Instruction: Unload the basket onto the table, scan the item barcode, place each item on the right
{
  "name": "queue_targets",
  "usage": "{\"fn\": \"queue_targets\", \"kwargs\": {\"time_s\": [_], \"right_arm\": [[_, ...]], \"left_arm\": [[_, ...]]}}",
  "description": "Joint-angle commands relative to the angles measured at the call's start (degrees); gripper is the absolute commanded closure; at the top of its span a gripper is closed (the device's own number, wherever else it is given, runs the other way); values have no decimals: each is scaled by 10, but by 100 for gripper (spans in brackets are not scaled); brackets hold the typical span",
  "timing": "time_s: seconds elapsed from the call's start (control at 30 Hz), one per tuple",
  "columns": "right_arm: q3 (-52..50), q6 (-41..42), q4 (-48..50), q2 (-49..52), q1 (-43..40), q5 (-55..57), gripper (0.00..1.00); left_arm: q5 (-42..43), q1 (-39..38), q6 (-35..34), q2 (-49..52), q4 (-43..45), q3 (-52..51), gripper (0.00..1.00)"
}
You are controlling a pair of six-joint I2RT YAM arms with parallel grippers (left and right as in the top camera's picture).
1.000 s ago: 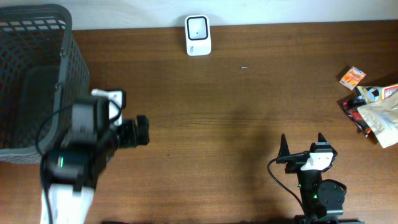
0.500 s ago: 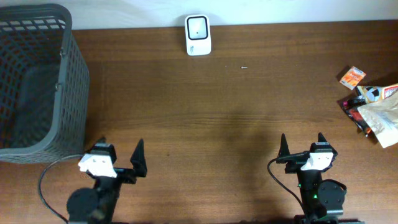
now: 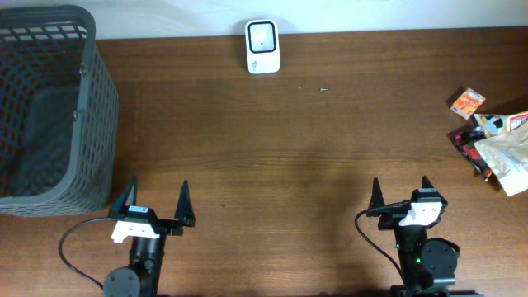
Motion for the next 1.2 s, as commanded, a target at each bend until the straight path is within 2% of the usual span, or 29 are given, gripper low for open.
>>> {"fn": "queue_targets", "kwargs": {"time_s": [0.0, 0.07, 0.17, 0.23, 0.37, 0.43, 0.47, 0.53, 0.6, 0.8, 0.9, 1.17], "right_arm": [[-5, -2, -2, -4, -4, 1, 2], [-5, -2, -2, -4, -4, 1, 2], [-5, -2, -2, -4, -4, 1, 2], [-5, -2, -2, -4, -4, 1, 2], [-5, -2, -2, -4, -4, 1, 2], [-5, -2, -2, -4, -4, 1, 2], [-5, -2, -2, -4, -4, 1, 2], [-5, -2, -2, -4, -4, 1, 2], [-5, -2, -2, -4, -4, 1, 2], [-5, -2, -2, -4, -4, 1, 1], [-5, -2, -2, -4, -4, 1, 1], [-5, -2, -2, -4, -4, 1, 1]], "left_arm": [[10, 5, 18, -5, -67, -5, 1], [6, 5, 22, -5, -144, -5, 1], [8, 0, 86, -5, -139, -5, 1], [6, 0, 102, -5, -140, -5, 1], [5, 0, 102, -5, -141, -5, 1], [-36, 0, -20, -5, -146, -5, 1], [-39, 0, -32, -5, -146, -5, 1], [-57, 0, -18, -5, -148, -5, 1], [-63, 0, 27, -5, -149, -5, 1], [-72, 0, 31, -5, -149, -5, 1], [-71, 0, 56, -5, -149, -5, 1], [-71, 0, 56, -5, -147, -5, 1]]}}
